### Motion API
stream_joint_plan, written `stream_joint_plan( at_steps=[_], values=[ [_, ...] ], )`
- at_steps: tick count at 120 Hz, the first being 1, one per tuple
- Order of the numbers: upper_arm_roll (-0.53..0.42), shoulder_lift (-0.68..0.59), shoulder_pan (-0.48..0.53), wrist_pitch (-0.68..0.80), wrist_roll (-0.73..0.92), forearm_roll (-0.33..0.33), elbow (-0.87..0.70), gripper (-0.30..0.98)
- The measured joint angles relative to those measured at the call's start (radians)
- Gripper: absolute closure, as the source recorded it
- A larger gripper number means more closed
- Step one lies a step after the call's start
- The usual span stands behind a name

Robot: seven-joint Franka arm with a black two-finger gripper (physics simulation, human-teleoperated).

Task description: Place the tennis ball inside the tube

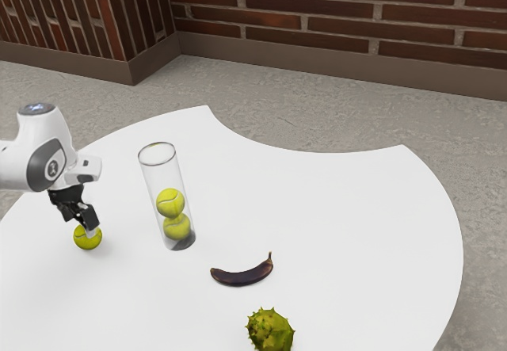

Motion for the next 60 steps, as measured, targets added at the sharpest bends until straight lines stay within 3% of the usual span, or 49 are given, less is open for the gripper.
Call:
stream_joint_plan(
  at_steps=[60],
  values=[
    [-0.013, 0.084, 0.022, 0.065, 0.063, -0.076, 0.015, 0.0]
  ],
)
